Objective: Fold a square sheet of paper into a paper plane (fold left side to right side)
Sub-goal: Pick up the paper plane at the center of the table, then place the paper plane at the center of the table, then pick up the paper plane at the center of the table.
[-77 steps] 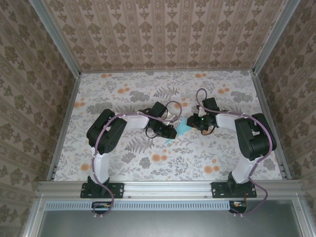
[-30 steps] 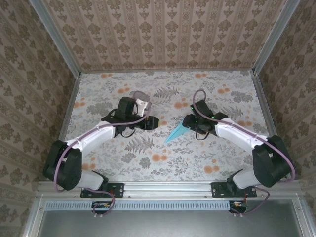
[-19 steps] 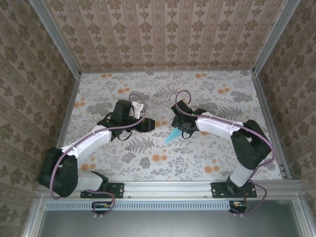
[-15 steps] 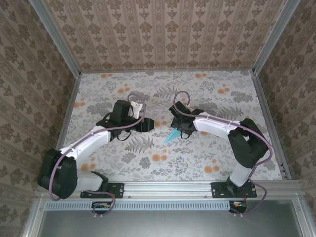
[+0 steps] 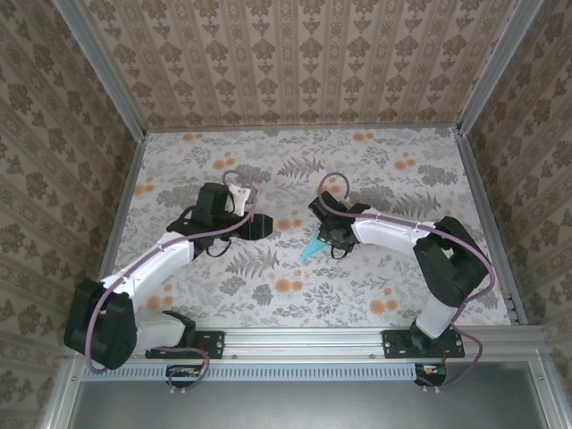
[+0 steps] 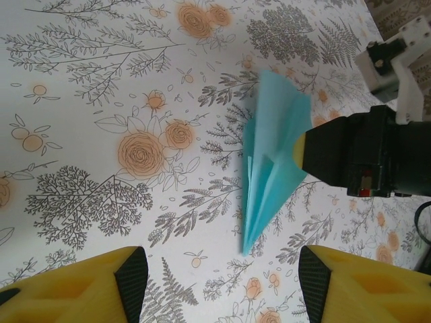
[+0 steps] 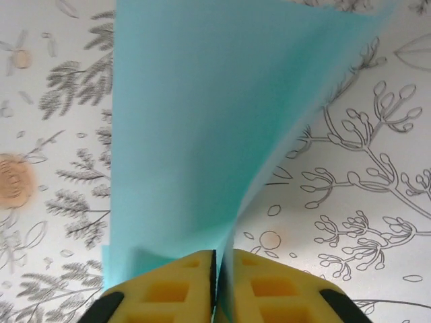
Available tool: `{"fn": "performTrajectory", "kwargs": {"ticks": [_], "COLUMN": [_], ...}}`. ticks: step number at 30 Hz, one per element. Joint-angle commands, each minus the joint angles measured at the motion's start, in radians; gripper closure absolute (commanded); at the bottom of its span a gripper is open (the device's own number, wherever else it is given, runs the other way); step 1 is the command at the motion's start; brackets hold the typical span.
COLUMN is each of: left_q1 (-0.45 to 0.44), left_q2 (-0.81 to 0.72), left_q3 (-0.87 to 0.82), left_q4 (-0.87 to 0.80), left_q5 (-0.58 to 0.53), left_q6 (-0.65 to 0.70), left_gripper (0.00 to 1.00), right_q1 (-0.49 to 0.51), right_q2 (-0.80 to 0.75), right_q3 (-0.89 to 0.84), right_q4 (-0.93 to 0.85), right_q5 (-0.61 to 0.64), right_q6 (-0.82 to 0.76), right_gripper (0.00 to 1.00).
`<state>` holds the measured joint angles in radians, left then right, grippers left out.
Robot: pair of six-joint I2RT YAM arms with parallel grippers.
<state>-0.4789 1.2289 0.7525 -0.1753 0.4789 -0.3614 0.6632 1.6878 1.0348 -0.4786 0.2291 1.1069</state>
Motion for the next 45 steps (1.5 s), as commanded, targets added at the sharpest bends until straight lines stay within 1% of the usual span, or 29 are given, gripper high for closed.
{"fn": "performTrajectory", "kwargs": {"ticks": [1, 3, 4, 8, 10, 11, 14, 15, 17, 23, 27, 30, 33, 36, 37, 40, 42, 45], "left_q1": [0.016, 0.016, 0.048, 0.089, 0.113, 0.122, 0.140, 0.143, 0.145, 0.145, 0.145, 0.145, 0.149, 0.153, 0.156, 0.165, 0.168, 0.174], "left_q2": [-0.040, -0.061, -0.073, -0.131, -0.157, -0.169, -0.186, -0.187, -0.186, -0.172, -0.174, -0.183, -0.200, -0.232, -0.248, -0.289, -0.317, -0.348], "left_q3": [-0.006, -0.006, -0.006, -0.022, -0.036, -0.044, -0.054, -0.056, -0.059, -0.055, -0.047, -0.046, -0.048, -0.071, -0.082, -0.122, -0.147, -0.172], "left_q4": [-0.031, -0.039, -0.042, -0.056, -0.055, -0.055, -0.061, -0.064, -0.067, -0.069, -0.078, -0.082, -0.077, -0.054, -0.041, -0.002, 0.011, 0.002], "left_q5": [-0.015, -0.019, -0.024, -0.051, -0.054, -0.051, -0.045, -0.044, -0.040, -0.030, -0.034, -0.042, -0.059, -0.108, -0.119, -0.136, -0.146, -0.165], "left_q6": [0.026, 0.020, 0.015, -0.005, -0.016, -0.020, -0.027, -0.030, -0.032, -0.041, -0.040, -0.040, -0.047, -0.068, -0.077, -0.101, -0.109, -0.109], "left_gripper": [0.36, 0.36, 0.35, 0.31, 0.29, 0.29, 0.28, 0.28, 0.28, 0.27, 0.27, 0.26, 0.22, 0.16, 0.14, 0.05, 0.00, 0.00], "right_q1": [0.013, 0.021, 0.024, 0.038, 0.037, 0.038, 0.034, 0.031, 0.020, -0.056, -0.095, -0.122, -0.122, -0.107, -0.099, -0.049, 0.006, 0.089], "right_q2": [-0.074, -0.108, -0.123, -0.170, -0.178, -0.180, -0.158, -0.149, -0.138, -0.120, -0.148, -0.192, -0.254, -0.290, -0.325, -0.344, -0.348, -0.329], "right_q3": [0.012, 0.015, 0.015, -0.002, -0.030, -0.058, -0.133, -0.153, -0.193, -0.313, -0.339, -0.342, -0.304, -0.246, -0.226, -0.170, -0.146, -0.126], "right_q4": [-0.010, 0.021, 0.037, 0.174, 0.241, 0.313, 0.429, 0.440, 0.455, 0.492, 0.417, 0.350, 0.239, 0.121, 0.089, -0.004, -0.037, -0.049], "right_q5": [0.001, -0.034, -0.054, -0.235, -0.326, -0.383, -0.469, -0.474, -0.466, -0.457, -0.407, -0.372, -0.318, -0.275, -0.266, -0.230, -0.199, -0.165], "right_q6": [-0.055, -0.101, -0.124, -0.239, -0.249, -0.257, -0.250, -0.248, -0.260, -0.293, -0.338, -0.368, -0.407, -0.430, -0.434, -0.430, -0.407, -0.358], "right_gripper": [0.95, 1.00, 1.00, 1.00, 1.00, 0.99, 0.99, 0.99, 0.98, 0.87, 0.76, 0.71, 0.66, 0.59, 0.58, 0.52, 0.45, 0.39]}}
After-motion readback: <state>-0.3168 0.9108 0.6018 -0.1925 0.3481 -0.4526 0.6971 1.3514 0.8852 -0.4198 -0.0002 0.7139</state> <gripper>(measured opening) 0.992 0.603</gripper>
